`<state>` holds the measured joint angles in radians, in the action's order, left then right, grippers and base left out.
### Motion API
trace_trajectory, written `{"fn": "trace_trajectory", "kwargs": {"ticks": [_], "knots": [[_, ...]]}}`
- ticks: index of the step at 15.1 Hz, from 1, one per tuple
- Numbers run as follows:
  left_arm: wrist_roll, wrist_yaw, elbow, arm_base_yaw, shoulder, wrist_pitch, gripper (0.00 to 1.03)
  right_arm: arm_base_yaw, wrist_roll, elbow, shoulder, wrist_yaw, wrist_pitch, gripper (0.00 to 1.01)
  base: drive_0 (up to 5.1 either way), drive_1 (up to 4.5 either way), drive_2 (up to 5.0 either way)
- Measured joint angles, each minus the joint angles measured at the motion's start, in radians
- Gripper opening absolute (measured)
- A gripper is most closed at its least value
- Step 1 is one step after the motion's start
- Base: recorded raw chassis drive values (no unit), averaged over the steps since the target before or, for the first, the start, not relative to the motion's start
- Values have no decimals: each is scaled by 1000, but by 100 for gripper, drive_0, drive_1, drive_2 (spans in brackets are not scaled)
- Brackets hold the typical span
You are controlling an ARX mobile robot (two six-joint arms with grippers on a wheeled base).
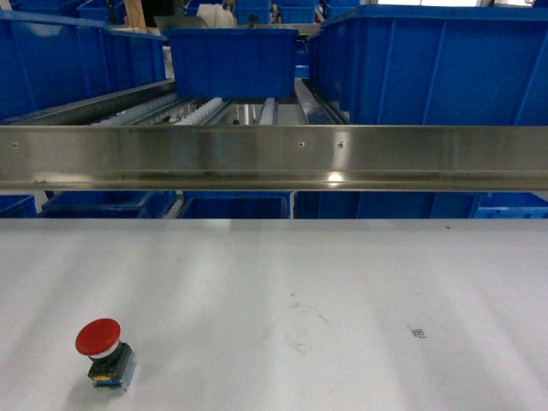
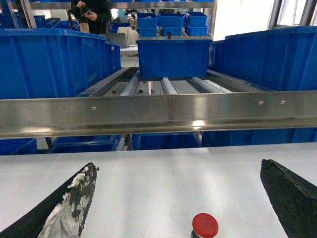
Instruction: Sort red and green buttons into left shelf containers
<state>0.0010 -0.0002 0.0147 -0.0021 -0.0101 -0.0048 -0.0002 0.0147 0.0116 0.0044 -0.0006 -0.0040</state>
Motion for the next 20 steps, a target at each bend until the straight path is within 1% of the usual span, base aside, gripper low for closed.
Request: {"fn": "trace_trajectory", "kwargs": {"ticks": [2,3,4,5,6,7,8,9,10,11,20], "knots": [[0,0,0,0,0,1,98,0,0,0,0,0,1,98,0,0,0],[-3,60,0,40,-36,76,98,27,-5,0,40,40,68,98,0,0,0],[-6,113,3,101,-99,145,98,68,-14,2,108,80,138,98,0,0,0],[-7,194,3,203,-251,250,98,146,-13,3,257,146,254,98,0,0,0],[-1,330,45,292,-578,526,98,151,-2,48,589,200,537,98,0,0,0],[-10,404,200,241,-981,710,98,26,40,185,1070,204,879,98,0,0,0],[-55,410,276,165,-1140,768,98,-127,80,319,1455,179,1000,98,0,0,0],[-73,412,312,141,-1256,781,98,-203,128,395,1618,153,949,98,0,0,0],[-73,409,314,142,-1267,779,98,-203,137,389,1616,136,924,98,0,0,0],[-73,409,314,142,-1267,779,98,-203,141,388,1616,132,925,98,0,0,0],[-73,409,314,142,-1264,782,98,-202,145,388,1603,130,930,98,0,0,0]]}}
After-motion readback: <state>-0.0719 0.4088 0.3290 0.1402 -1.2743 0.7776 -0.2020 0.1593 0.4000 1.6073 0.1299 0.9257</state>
